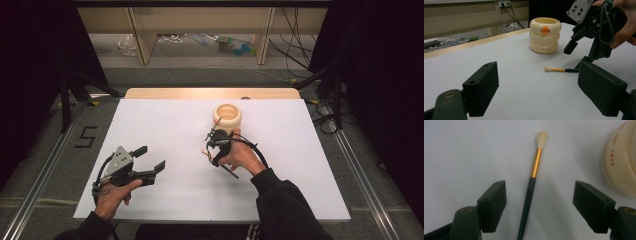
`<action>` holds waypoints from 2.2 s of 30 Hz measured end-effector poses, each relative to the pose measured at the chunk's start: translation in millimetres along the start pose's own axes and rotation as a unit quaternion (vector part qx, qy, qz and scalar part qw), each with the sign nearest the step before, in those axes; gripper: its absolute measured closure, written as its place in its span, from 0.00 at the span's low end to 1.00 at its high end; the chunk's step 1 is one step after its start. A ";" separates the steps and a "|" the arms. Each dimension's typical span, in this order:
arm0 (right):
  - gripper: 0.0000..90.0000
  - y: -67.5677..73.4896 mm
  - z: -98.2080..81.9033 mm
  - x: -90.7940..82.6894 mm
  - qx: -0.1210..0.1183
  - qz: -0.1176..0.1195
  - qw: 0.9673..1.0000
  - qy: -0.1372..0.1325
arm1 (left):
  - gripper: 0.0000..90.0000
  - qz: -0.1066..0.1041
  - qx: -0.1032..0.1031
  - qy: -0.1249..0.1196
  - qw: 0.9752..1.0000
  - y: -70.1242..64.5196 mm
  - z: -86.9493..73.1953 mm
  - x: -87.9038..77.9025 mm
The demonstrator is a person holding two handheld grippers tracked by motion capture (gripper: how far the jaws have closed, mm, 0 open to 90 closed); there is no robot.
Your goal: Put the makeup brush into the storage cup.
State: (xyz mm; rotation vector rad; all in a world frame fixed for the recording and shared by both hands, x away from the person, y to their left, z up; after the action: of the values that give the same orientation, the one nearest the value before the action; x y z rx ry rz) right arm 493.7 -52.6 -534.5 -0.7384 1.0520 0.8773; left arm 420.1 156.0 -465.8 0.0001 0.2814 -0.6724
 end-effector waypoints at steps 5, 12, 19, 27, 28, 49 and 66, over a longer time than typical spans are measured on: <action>0.32 -0.8 -1.4 4.1 0.000 0.002 1.000 0.010 | 0.19 0.000 0.001 0.004 1.000 -0.1 -0.9 0.1; 0.34 -1.8 -4.4 9.8 0.008 0.008 1.000 0.028 | 0.19 -0.001 0.001 0.007 1.000 -0.7 -1.6 0.3; 0.37 -0.5 -3.5 13.5 0.011 0.018 0.999 0.034 | 0.19 -0.002 0.001 0.008 1.000 -1.3 -1.9 0.8; 0.42 1.4 -2.8 14.7 0.020 0.029 0.999 0.040 | 0.18 -0.002 -0.001 0.007 1.000 -1.6 -1.8 0.8; 0.42 1.4 -2.8 14.9 0.022 0.031 0.998 0.042 | 0.18 -0.002 -0.001 0.007 1.000 -1.6 -1.8 0.8; 0.63 3.7 -3.9 19.0 0.030 0.049 0.997 0.060 | 0.18 0.000 0.001 0.005 1.000 -0.9 -1.2 0.5; 0.79 2.4 -4.8 19.3 0.008 0.041 0.997 0.065 | 0.18 0.002 0.002 0.004 1.000 -0.2 -0.8 0.2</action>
State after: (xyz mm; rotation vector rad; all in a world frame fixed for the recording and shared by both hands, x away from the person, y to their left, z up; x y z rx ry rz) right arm 494.1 -50.7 -554.4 -0.7516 1.2111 0.8993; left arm 419.9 155.8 -466.6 0.0066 0.2878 -0.6698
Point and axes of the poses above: each handheld gripper's, and its own axes: x roughly forward along the jaws, z roughly out of its top, y roughly to its left, the point moved 10 cm from there along x, roughly forward along the jaws, and after that the axes turned 3 degrees about -x, right-handed, at the moved point
